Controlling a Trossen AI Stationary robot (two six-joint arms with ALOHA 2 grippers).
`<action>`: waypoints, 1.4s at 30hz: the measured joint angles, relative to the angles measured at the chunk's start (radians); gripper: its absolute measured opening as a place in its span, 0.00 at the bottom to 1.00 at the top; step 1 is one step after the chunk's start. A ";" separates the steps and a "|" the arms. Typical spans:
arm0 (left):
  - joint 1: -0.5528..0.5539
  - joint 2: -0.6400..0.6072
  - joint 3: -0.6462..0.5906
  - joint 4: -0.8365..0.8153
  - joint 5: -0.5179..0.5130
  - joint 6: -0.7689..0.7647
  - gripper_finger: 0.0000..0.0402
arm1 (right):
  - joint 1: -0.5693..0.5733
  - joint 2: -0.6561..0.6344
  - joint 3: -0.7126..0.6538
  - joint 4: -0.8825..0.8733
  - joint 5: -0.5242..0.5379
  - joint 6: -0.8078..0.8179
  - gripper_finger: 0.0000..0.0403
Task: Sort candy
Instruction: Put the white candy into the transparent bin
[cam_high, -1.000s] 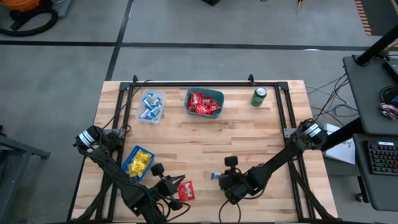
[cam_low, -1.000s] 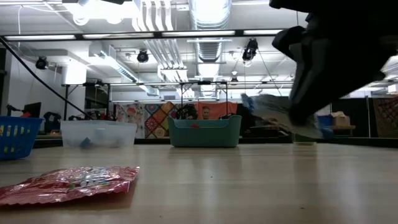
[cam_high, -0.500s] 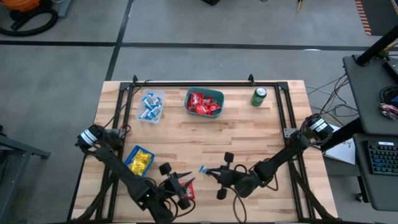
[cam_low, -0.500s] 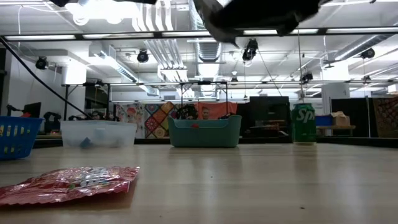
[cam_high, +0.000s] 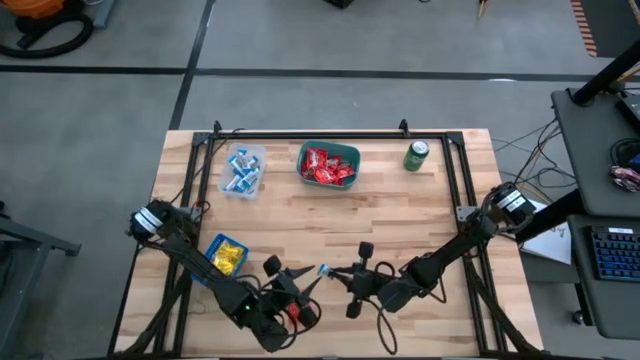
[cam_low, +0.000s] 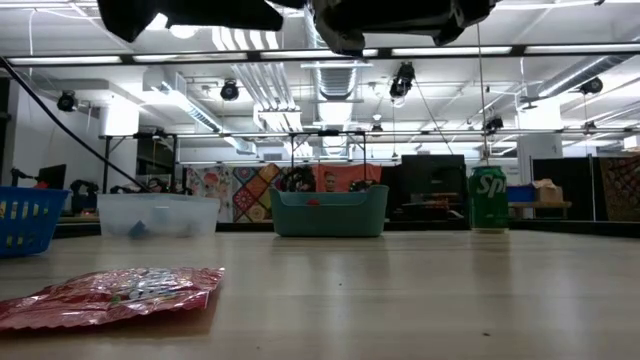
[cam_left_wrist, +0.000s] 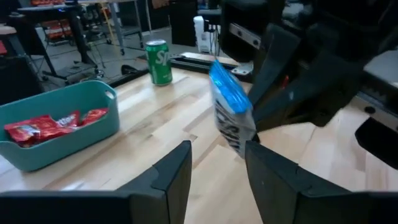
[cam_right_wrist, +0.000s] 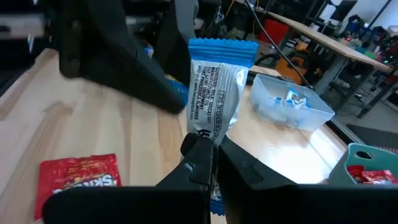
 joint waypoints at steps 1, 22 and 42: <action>0.003 0.009 0.003 0.016 0.008 0.012 0.34 | 0.000 0.000 0.000 0.002 0.000 -0.008 0.02; 0.033 0.054 0.049 0.082 0.004 0.064 0.34 | -0.001 0.002 0.000 -0.002 -0.010 -0.120 0.02; 0.048 0.049 0.063 0.076 -0.003 0.121 0.03 | -0.007 -0.002 0.000 -0.014 -0.071 -0.093 0.16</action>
